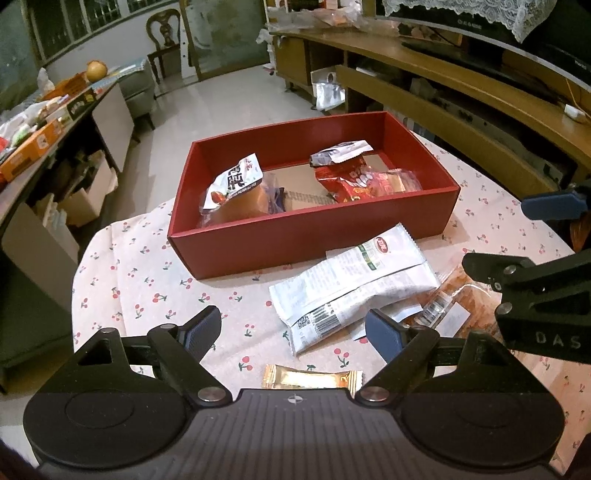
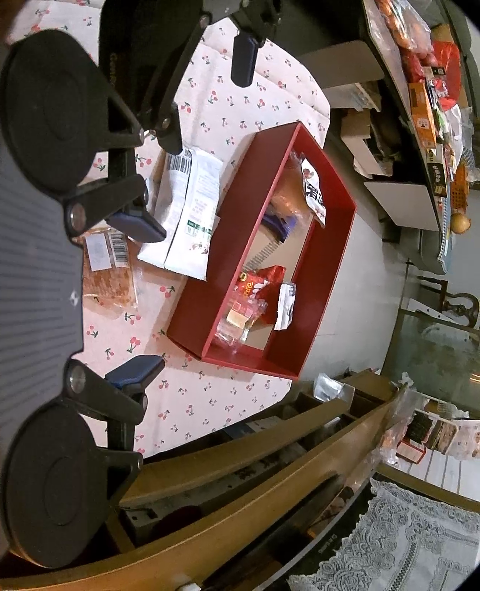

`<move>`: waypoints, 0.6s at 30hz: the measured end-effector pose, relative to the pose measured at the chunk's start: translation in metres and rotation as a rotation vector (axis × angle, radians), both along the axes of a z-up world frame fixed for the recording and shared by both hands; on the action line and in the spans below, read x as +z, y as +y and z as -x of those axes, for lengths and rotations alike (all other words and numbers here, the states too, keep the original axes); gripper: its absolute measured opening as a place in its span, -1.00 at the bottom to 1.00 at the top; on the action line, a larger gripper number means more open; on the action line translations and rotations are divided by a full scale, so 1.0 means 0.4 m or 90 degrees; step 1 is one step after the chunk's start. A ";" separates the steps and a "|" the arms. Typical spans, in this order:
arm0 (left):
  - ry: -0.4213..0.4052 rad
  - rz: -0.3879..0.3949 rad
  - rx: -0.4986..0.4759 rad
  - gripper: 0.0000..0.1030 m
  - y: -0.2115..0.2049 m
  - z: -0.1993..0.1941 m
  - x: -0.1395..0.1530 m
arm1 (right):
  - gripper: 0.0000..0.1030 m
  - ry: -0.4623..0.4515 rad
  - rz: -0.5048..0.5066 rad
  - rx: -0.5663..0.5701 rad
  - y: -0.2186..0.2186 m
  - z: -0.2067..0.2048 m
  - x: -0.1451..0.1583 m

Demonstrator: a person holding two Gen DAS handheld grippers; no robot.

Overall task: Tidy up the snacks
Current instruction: 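Lift both tools out of the tray and move back over the table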

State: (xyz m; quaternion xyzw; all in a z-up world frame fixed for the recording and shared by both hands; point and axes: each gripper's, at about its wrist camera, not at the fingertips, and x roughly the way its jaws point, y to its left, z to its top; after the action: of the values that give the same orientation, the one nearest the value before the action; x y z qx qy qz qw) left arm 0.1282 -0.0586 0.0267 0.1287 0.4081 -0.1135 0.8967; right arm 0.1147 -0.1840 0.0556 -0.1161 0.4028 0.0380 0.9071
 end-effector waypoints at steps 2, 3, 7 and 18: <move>0.003 -0.003 -0.002 0.73 -0.002 0.000 -0.004 | 0.62 0.004 0.001 0.001 -0.001 -0.001 -0.002; 0.004 -0.005 -0.002 0.73 -0.002 0.000 -0.007 | 0.62 0.006 0.002 0.002 -0.002 -0.002 -0.004; 0.008 -0.007 -0.002 0.73 -0.002 0.001 -0.012 | 0.62 0.012 0.004 0.003 -0.004 -0.004 -0.009; 0.011 -0.006 -0.009 0.74 -0.007 0.001 -0.013 | 0.63 0.013 0.001 0.006 -0.001 -0.001 -0.010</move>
State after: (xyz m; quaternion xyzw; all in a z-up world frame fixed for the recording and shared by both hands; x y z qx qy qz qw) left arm 0.1277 -0.0615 0.0214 0.1344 0.4153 -0.1188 0.8918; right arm 0.1151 -0.1846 0.0517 -0.1186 0.4116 0.0431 0.9026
